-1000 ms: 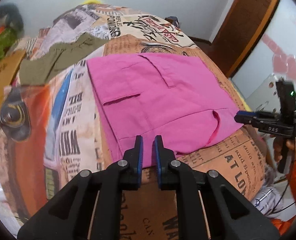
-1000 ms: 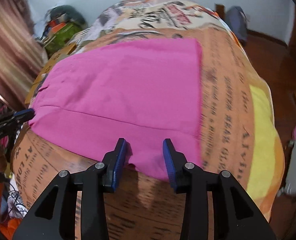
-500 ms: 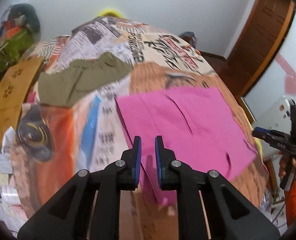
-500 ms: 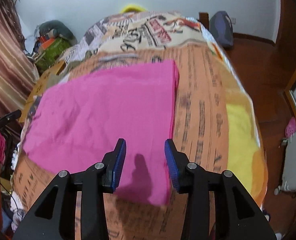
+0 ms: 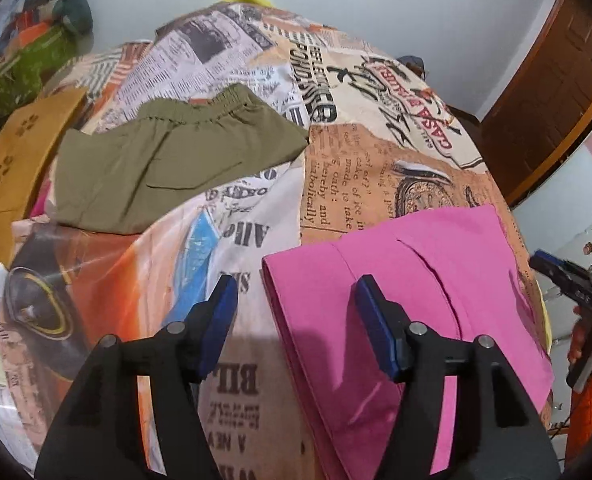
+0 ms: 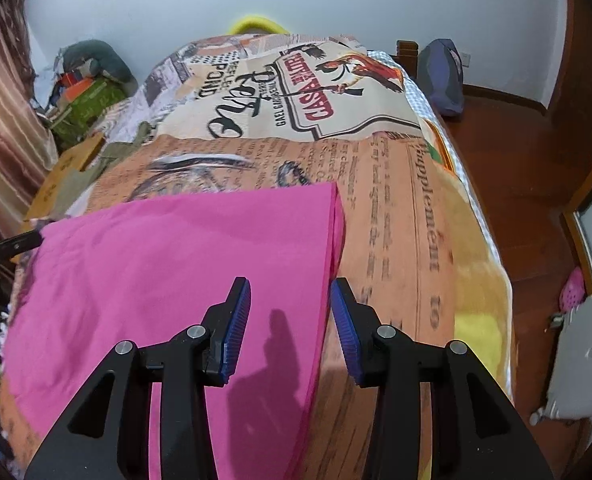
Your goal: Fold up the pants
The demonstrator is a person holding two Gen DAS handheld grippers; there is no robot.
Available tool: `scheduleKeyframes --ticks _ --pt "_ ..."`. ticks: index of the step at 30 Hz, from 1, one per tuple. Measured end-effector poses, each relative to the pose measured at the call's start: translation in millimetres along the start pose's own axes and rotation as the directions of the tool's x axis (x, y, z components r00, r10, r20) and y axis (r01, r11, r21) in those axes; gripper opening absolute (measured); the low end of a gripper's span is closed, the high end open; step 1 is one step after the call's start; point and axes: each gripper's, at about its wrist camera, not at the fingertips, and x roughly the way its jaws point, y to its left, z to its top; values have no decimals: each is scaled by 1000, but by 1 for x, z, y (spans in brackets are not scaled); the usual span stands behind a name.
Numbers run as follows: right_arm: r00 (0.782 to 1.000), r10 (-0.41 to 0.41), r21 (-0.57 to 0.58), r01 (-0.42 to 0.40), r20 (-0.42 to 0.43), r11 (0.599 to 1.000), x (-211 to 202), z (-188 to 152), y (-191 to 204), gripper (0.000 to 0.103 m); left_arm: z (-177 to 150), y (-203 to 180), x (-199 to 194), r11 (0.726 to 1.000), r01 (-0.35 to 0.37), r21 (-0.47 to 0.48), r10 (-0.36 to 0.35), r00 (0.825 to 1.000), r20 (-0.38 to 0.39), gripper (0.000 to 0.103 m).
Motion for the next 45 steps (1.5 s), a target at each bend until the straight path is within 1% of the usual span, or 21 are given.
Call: scheduleKeyframes --ticks 6,8,9,11,14,15,16,18,19,21,25,29,31,32,33,34,36,38,40,43,45 --pt "1000 -10 10 10 -23 1000 39 23 -13 38 2 -1 22 999 32 7 -32 999 -27 61" --pt "1000 -13 14 14 -27 1000 51 28 -16 38 2 -2 27 999 39 7 -38 999 -25 59" --pt "999 -12 13 12 -31 1000 55 30 -16 38 2 -3 29 999 39 9 -39 999 -24 54" --pt "999 -5 10 5 -38 1000 65 32 -18 38 2 -5 30 999 32 12 -32 999 -17 50" --pt "1000 -13 -20 13 -21 1000 69 33 -17 38 2 -9 27 1000 29 11 -29 1000 -2 33" --pt "1000 -21 -29 21 -14 999 69 33 -15 33 2 -10 25 1000 28 13 -28 1000 5 26" --pt "999 -39 -43 39 -7 998 69 33 -13 25 2 -13 23 1000 15 18 -16 1000 14 24" --pt "998 -68 -66 68 1 996 71 32 -12 16 1 -20 21 999 -22 43 21 999 29 22" --pt "997 -79 -71 79 0 994 71 32 -12 13 0 -23 20 997 -44 59 41 998 37 22" --pt "997 -83 -68 82 -3 994 73 33 -15 11 -1 -24 21 996 -68 64 66 997 38 22" --pt "996 -84 -68 82 -19 994 77 34 -16 10 0 -17 25 997 -61 38 60 998 23 24" --pt "993 -111 -90 106 -46 990 76 39 -10 11 1 -20 23 994 -86 67 85 996 15 26" --pt "993 -99 -75 94 -67 993 71 42 -10 11 2 -22 16 993 -89 71 88 996 12 27" --pt "993 -94 -69 89 -66 994 66 42 -9 12 2 -22 8 993 -91 71 89 996 25 27" --pt "994 -90 -66 86 -59 994 58 41 -8 17 2 -22 1 993 -92 71 89 995 36 30" --pt "995 -84 -65 81 -51 995 51 41 -7 22 2 -22 -7 993 -91 69 88 995 49 31" --pt "997 -69 -65 67 -25 996 33 39 -3 27 -1 -22 -24 993 -94 68 89 993 73 31" --pt "998 -55 -74 55 8 996 12 36 4 28 -5 -23 -42 994 -89 66 83 992 91 33" --pt "998 -37 -86 41 44 995 -13 33 12 32 -10 -23 -59 995 -83 61 76 991 106 40" --pt "995 -9 -103 19 100 995 -46 26 26 40 -20 -27 -85 995 -76 60 67 988 138 46" --pt "991 1 -120 15 133 993 -63 21 36 41 -28 -29 -99 996 -65 57 56 987 151 50"
